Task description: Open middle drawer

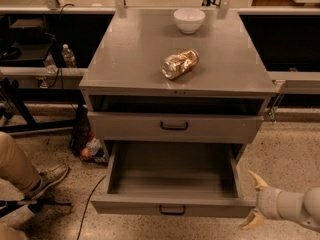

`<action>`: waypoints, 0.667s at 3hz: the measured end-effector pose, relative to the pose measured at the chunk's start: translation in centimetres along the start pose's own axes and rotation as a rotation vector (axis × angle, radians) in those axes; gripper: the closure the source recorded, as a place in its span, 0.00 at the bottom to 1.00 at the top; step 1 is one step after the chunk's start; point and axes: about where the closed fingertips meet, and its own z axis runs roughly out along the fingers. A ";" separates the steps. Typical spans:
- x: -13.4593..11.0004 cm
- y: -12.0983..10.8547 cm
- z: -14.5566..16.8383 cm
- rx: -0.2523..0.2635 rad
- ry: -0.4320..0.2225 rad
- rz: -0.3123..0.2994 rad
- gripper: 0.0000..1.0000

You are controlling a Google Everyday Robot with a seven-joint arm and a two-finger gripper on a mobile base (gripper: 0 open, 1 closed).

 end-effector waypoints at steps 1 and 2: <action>1.0 -2.4 -4.7 0.079 0.002 0.002 0.00; 1.6 -5.0 -8.6 0.131 -0.003 0.001 0.00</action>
Offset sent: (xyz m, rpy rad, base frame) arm 0.0066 -0.1160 0.1091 0.0009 -0.1504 -0.1185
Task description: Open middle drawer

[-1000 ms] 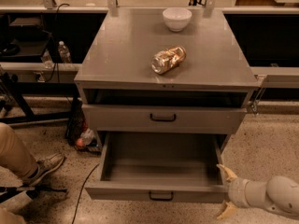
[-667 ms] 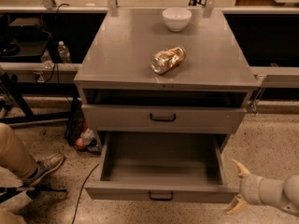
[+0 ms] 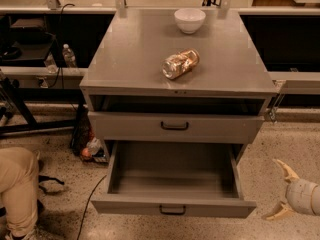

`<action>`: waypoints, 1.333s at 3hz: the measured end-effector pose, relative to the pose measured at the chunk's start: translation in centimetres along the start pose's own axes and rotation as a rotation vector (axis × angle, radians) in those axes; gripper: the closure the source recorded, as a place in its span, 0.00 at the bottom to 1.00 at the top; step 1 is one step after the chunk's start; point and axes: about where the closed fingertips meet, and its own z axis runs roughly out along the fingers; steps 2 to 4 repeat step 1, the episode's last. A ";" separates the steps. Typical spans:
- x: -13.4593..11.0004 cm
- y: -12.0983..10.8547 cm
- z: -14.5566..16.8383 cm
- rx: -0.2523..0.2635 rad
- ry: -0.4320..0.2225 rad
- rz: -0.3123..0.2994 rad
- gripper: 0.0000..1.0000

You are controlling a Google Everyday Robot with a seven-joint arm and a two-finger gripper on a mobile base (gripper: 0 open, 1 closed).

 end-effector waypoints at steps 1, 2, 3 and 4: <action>0.0 0.0 0.0 0.000 0.000 0.000 0.00; 0.0 0.0 0.0 0.000 0.000 0.000 0.00; 0.0 0.0 0.0 0.000 0.000 0.000 0.00; 0.0 0.0 0.0 0.000 0.000 0.000 0.00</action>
Offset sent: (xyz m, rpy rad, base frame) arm 0.0000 0.0000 0.0000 0.0000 0.0000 0.0000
